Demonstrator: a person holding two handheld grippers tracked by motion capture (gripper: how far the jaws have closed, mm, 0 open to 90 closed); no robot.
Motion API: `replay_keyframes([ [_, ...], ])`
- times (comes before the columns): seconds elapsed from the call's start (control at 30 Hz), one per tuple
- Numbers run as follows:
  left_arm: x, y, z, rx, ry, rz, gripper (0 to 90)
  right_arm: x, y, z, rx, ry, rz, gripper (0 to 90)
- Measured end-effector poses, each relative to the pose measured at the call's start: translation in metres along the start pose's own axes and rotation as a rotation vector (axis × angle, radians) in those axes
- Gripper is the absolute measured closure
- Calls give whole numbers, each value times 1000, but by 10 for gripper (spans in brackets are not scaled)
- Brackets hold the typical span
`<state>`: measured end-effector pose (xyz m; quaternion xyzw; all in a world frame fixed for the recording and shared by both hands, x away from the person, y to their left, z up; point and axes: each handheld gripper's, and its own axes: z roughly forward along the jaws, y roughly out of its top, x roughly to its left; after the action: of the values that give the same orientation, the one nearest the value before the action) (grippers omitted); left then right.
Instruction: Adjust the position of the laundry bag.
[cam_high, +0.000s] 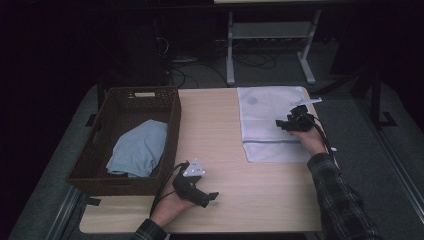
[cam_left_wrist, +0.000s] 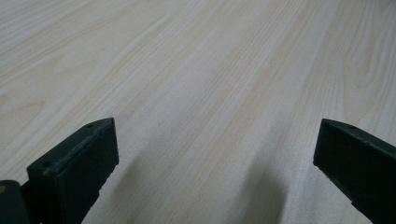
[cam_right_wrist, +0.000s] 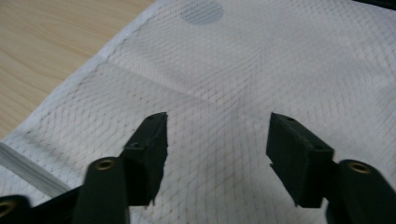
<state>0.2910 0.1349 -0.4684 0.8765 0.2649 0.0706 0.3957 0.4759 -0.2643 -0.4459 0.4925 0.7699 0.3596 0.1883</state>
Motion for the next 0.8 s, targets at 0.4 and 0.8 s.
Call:
replay_keyframes([
  [0.4, -1, 0, 1, 3, -10, 2, 0, -8, 10, 22, 39, -13, -34, 851],
  [0.8, -1, 0, 0, -7, -12, -5, 0, -10, 2, 38, 104, -18, -54, 895],
])
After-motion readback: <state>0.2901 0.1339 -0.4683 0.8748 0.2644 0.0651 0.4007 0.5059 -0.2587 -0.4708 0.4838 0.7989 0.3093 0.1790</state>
